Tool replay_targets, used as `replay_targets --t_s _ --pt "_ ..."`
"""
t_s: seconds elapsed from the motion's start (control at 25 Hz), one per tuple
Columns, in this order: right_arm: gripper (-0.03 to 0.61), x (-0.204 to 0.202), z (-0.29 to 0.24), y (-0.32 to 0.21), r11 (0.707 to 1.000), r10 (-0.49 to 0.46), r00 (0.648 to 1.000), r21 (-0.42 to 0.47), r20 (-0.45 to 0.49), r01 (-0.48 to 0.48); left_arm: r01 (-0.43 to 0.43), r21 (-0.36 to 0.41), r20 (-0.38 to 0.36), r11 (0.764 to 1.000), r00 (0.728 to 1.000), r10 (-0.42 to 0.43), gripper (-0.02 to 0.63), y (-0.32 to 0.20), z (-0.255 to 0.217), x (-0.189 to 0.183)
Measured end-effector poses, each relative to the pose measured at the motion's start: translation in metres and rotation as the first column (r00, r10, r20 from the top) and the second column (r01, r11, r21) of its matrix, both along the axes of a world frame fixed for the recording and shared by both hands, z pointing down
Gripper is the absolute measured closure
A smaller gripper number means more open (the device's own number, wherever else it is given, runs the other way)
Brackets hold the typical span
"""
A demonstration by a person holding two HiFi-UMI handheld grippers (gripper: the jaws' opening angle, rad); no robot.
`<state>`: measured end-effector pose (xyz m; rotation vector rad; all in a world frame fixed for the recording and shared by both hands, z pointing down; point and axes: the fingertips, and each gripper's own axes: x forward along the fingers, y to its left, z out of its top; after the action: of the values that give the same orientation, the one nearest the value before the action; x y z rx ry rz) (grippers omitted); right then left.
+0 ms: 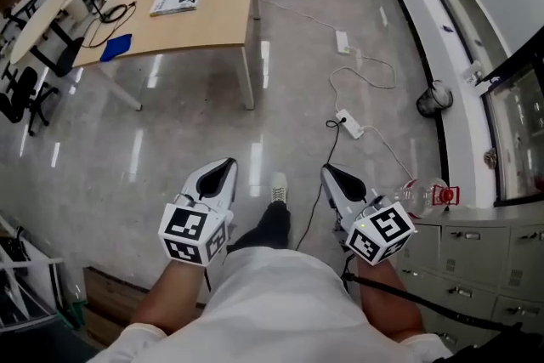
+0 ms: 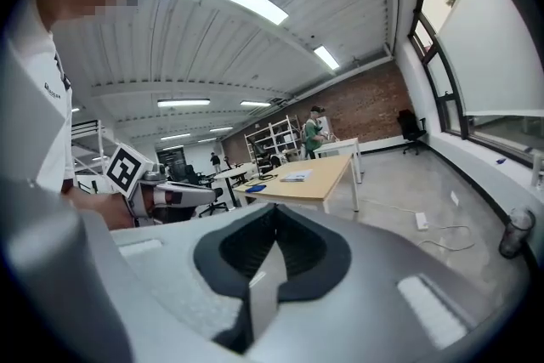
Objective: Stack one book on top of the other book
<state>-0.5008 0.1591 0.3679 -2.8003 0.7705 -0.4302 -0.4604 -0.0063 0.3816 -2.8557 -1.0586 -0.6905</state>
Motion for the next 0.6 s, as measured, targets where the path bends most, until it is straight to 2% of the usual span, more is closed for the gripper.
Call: replay_targets --t_s 0.24,0.48,0.6 --pt "0.577 0.062 0.000 0.066 0.996 0.079 0.996 -0.049 0.030 -0.078 -0.104 -0.035 -0.009 0.994 0.995 0.103 0.606 0.080 -0.001 0.086" --pt "0.577 0.157 -0.019 0.117 0.986 0.122 0.992 -0.117 -0.008 -0.122 -0.180 -0.052 -0.108 0.982 0.979 0.174 0.606 0.138 -0.030 0.190" --pt "0.577 0.200 -0.026 0.129 0.982 0.130 0.991 -0.129 -0.042 -0.134 -0.183 -0.043 -0.129 0.982 0.976 0.176 0.606 0.148 -0.034 0.234"
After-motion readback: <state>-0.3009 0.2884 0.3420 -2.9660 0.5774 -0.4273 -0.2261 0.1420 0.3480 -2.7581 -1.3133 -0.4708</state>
